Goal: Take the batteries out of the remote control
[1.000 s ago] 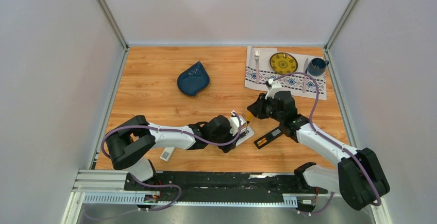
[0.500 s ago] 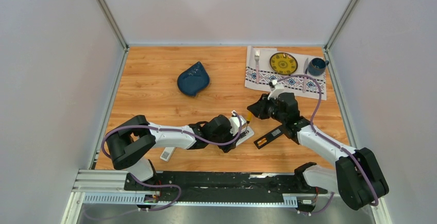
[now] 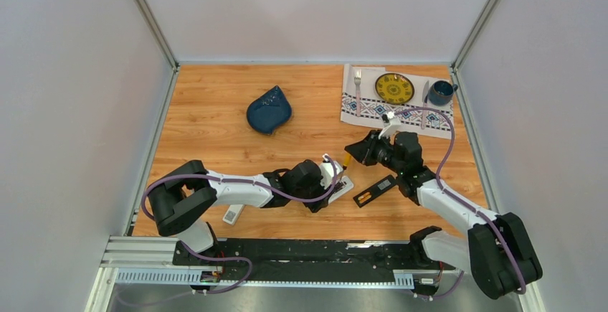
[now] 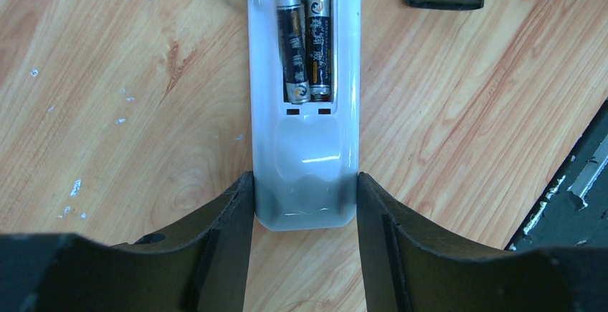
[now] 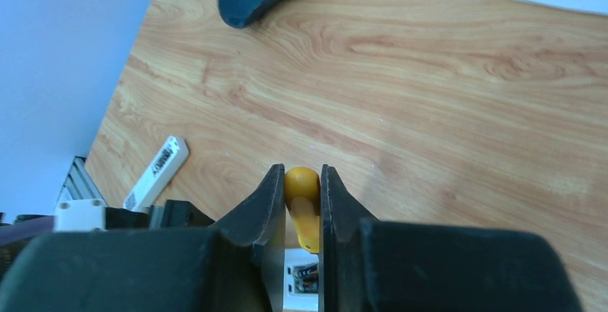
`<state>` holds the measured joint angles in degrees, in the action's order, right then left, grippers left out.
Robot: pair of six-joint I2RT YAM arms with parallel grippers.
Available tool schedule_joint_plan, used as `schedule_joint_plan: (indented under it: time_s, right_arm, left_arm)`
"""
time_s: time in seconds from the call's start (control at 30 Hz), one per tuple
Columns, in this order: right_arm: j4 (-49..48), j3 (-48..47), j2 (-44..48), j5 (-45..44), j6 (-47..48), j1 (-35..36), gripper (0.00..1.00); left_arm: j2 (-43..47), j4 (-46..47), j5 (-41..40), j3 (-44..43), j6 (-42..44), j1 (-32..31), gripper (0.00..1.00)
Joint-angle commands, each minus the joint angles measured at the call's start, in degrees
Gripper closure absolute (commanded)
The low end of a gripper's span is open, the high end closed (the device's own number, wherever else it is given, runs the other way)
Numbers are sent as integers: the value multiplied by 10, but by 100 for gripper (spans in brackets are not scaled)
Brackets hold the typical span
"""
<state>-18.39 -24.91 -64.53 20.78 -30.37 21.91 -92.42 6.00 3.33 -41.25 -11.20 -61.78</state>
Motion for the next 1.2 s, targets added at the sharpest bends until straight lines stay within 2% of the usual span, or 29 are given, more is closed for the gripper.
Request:
schedule_joint_plan:
  time_s: [0.0,0.53,0.87,1.17]
  right_arm:
    - [-21,1,18,117,-76,16,100]
    - [49,-24,42,88,-43,7,100]
    - [160,-69,39,-46,11,0,100]
    - [179,-66,35,-107,22,-1,100]
  left_arm:
    - [-55,-69,29,20,-9,-6,100]
    - [-58,-70,27,17,-11,-6,100]
    - [-59,-71,27,17,-11,-6,100]
    - [-64,-71,29,14,-11,-6,100]
